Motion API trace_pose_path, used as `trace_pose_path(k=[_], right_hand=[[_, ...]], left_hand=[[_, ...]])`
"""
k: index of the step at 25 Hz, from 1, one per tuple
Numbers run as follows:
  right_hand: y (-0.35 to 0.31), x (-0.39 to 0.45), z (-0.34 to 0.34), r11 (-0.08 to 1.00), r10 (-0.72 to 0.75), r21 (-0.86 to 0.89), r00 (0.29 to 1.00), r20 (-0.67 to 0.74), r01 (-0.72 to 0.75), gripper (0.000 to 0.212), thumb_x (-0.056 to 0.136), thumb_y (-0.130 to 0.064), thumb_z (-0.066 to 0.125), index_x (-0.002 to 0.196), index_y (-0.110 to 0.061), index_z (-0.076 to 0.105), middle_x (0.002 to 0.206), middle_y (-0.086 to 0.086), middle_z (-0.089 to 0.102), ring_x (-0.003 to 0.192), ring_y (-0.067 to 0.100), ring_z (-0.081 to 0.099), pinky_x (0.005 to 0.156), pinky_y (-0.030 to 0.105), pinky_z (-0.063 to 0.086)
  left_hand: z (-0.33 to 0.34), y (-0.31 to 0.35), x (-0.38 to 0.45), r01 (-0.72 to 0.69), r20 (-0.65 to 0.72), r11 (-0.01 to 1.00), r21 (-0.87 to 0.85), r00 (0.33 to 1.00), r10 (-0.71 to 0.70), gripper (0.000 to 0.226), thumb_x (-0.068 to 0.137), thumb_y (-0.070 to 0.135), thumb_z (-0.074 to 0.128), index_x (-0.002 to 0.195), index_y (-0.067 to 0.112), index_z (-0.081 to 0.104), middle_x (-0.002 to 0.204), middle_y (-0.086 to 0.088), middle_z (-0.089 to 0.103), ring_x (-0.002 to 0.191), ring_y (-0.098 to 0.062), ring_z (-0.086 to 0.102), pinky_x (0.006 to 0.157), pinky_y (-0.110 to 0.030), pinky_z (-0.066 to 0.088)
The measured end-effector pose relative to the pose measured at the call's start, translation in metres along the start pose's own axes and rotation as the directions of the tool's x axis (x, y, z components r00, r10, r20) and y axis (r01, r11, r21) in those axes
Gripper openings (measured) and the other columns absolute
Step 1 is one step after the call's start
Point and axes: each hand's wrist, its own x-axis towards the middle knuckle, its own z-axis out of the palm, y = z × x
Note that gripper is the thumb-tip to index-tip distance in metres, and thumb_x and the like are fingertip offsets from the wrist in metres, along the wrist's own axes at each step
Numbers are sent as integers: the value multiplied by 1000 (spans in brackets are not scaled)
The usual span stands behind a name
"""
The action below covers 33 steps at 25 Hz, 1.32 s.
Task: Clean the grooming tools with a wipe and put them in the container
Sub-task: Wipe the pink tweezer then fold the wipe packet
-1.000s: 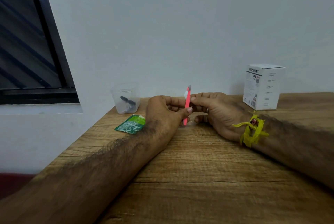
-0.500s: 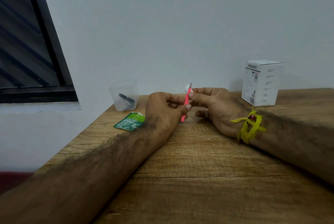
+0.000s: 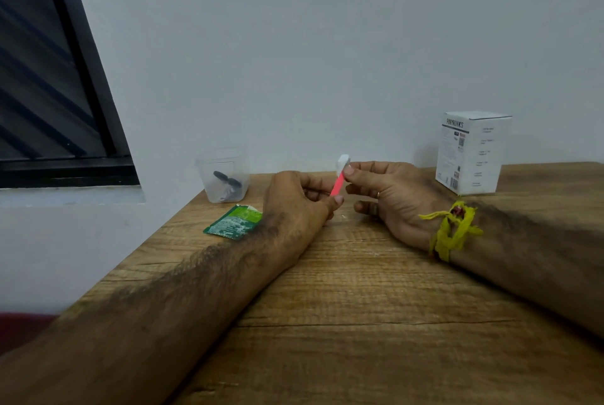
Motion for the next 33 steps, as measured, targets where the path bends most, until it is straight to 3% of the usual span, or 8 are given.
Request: trace_pose_path(k=[2,4,6,8,11,17,24,33], right_hand=[[0,3,-3,995,-101,-17,986,-136,100,6,84,-18,75,85,-15,71,83,4,68,74,13,62,50,25,47],[0,10,-11,918,-365,-267,890,-273,294,6,86,-21,74,83,-17,70,79,2,69,68,14,63,53,26,49],[0,12,-18,650,-659,-613,736,-158,450,7,87,-24,73,83,-18,71,77,-4,70,67,10,64,60,21,52],[2,10,-22,366,-771,-760,633,76,537,4,86,-18,72,83,-16,71,77,-5,68,68,10,62,65,26,53],[4,9,-22,121,-771,-782,554,313,611,3,86,-12,68,86,-11,71,80,1,65,73,18,62,67,43,52],[2,8,-21,-130,-723,-765,467,509,631,9,91,-12,64,92,-7,72,88,8,65,80,29,63,69,47,51],[1,8,-19,-213,-621,-733,490,612,646,14,91,-11,62,97,-8,73,91,9,65,83,33,61,69,49,51],[-4,13,-26,-470,-591,-653,337,732,594,9,82,-3,70,91,-6,73,85,11,67,70,33,61,58,41,50]], left_hand=[[1,-4,3,22,10,999,-31,1000,-22,18,83,7,80,77,21,70,66,-4,71,61,-17,67,68,-34,60],[2,-7,8,42,29,996,-72,999,-41,14,89,6,74,81,17,70,67,-5,67,64,-18,62,70,-34,56],[3,-9,10,41,44,997,-66,998,-38,14,92,7,69,82,17,69,65,-2,64,64,-16,59,69,-32,53],[4,-10,10,30,52,998,-64,998,-27,16,94,8,67,81,18,68,64,0,62,63,-15,58,66,-29,51],[3,-10,9,17,73,998,-62,997,-13,18,94,8,67,82,21,67,67,-1,64,65,-14,59,65,-28,52],[3,-9,8,-3,119,997,-75,993,12,19,94,8,68,83,23,68,69,-1,62,65,-12,59,60,-23,52],[0,-10,9,53,154,981,-187,988,-24,19,92,2,68,82,17,69,61,1,62,55,-9,57,53,-18,51],[-6,-10,11,151,253,948,-281,964,-79,8,90,0,69,88,7,71,65,-2,70,50,-9,62,42,-16,42]])
